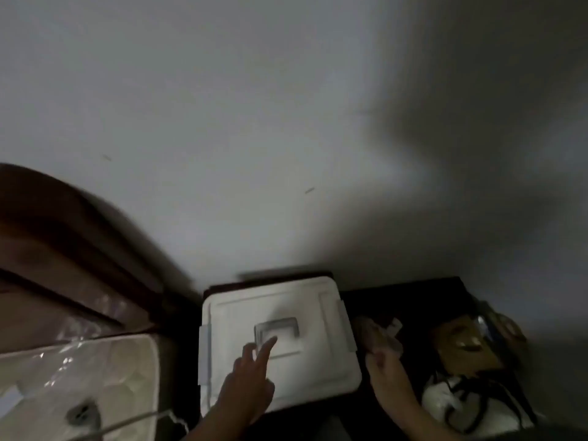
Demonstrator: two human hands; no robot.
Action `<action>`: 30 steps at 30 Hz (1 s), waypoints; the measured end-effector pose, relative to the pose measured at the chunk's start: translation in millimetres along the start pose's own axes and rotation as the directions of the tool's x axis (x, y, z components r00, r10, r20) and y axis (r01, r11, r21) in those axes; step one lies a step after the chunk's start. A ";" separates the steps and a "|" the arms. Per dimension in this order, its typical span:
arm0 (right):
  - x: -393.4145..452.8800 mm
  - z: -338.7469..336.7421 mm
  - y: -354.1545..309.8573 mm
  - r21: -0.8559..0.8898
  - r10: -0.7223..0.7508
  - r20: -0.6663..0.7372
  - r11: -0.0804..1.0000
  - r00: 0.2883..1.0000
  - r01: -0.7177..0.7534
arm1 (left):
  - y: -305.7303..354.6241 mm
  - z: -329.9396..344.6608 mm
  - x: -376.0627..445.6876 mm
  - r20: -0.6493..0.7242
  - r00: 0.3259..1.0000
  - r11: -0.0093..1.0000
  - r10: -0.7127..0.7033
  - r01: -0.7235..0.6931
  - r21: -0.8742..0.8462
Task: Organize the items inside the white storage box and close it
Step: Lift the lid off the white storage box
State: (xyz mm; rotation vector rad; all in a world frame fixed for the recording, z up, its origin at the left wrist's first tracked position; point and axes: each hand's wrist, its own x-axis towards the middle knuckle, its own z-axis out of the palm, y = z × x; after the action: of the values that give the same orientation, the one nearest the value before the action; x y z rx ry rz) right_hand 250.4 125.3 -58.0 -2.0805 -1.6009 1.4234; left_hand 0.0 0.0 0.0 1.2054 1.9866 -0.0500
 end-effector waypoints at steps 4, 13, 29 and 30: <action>39.2 20.9 -6.1 -0.065 -0.048 0.106 0.996 0.993 0.055 | 8.0 16.5 46.8 0.033 0.999 0.998 -0.035 0.033 0.051; 94.2 53.5 -2.8 -0.319 -0.009 0.154 0.946 0.988 0.058 | 19.8 63.0 99.4 0.082 0.988 0.978 -0.129 0.114 0.175; 114.8 60.0 -2.6 -0.638 -0.124 0.180 0.741 0.976 0.211 | 27.7 75.4 107.9 0.164 0.967 0.974 -0.195 0.170 0.152; 114.2 59.7 -3.2 -0.633 -0.131 0.181 0.744 0.975 0.217 | 27.2 74.1 108.5 0.176 0.965 0.975 -0.194 0.169 0.144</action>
State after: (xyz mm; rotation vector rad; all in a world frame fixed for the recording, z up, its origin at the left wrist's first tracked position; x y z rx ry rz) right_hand 201.3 196.0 -154.0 -2.0807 -2.5613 1.0289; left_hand 40.5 63.8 -110.9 1.0513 1.9426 -0.3768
